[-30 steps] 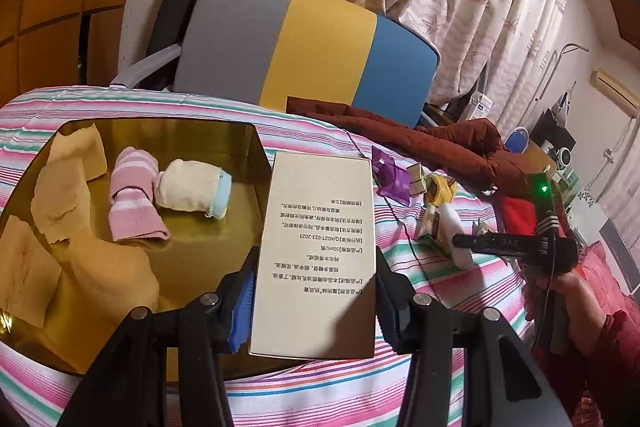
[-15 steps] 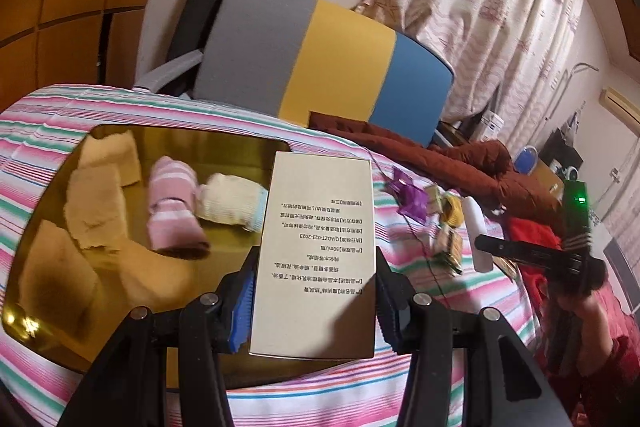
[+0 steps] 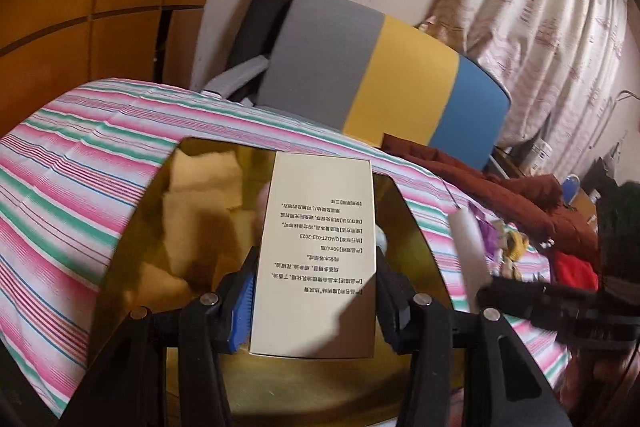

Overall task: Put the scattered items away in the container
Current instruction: 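Carry the card and white block over the gold tin and open both grippers, then move both grippers from the tin back to the cracker packets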

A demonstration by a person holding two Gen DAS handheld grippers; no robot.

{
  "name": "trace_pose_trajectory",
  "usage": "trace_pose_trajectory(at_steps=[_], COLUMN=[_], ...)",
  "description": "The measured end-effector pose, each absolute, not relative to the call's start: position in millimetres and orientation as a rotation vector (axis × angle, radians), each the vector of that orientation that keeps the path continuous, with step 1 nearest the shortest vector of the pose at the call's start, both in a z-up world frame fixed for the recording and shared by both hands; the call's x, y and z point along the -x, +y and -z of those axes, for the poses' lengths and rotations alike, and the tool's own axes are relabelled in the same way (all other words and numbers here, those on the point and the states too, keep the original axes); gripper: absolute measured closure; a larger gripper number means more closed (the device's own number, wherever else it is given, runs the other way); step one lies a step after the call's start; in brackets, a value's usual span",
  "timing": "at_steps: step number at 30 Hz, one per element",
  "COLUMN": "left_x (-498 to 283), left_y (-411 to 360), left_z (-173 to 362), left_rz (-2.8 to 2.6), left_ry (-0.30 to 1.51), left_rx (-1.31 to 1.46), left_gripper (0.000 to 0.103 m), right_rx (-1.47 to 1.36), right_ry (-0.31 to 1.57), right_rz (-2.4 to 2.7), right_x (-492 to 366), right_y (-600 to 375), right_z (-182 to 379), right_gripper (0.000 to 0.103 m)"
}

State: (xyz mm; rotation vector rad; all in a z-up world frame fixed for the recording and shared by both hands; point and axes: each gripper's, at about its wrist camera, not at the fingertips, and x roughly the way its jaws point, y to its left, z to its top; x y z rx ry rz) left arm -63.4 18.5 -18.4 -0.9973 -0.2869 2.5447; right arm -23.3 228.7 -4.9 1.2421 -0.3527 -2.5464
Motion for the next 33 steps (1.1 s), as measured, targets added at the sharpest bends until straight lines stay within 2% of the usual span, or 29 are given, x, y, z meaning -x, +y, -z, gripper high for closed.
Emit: trace_pose_trajectory(at_steps=[9,15,19,22,33], left_x=[70,58,49,42,32], left_y=[3,17,35,39,23], left_z=[13,32,47,47,17], left_rz=[-2.518,-2.399,-2.363,-2.409,-2.489], left_ry=[-0.360,-0.254,-0.120,-0.069,-0.264], left_rx=[0.961,1.044,1.108,1.104,0.992], left_gripper=[0.052,0.051,0.051,0.042,0.040], right_rx=[-1.382,-1.390,-1.339,-1.304,-1.270], right_ry=[-0.249,-0.341,-0.462,-0.496,-0.582], right_rz=[2.534,2.559,2.597,2.610,2.623], right_x=[49,56,46,36,12], right_y=[184,194,210,218,239], right_z=[33,40,33,25,21], right_gripper=[0.046,0.041,0.032,0.029,0.028])
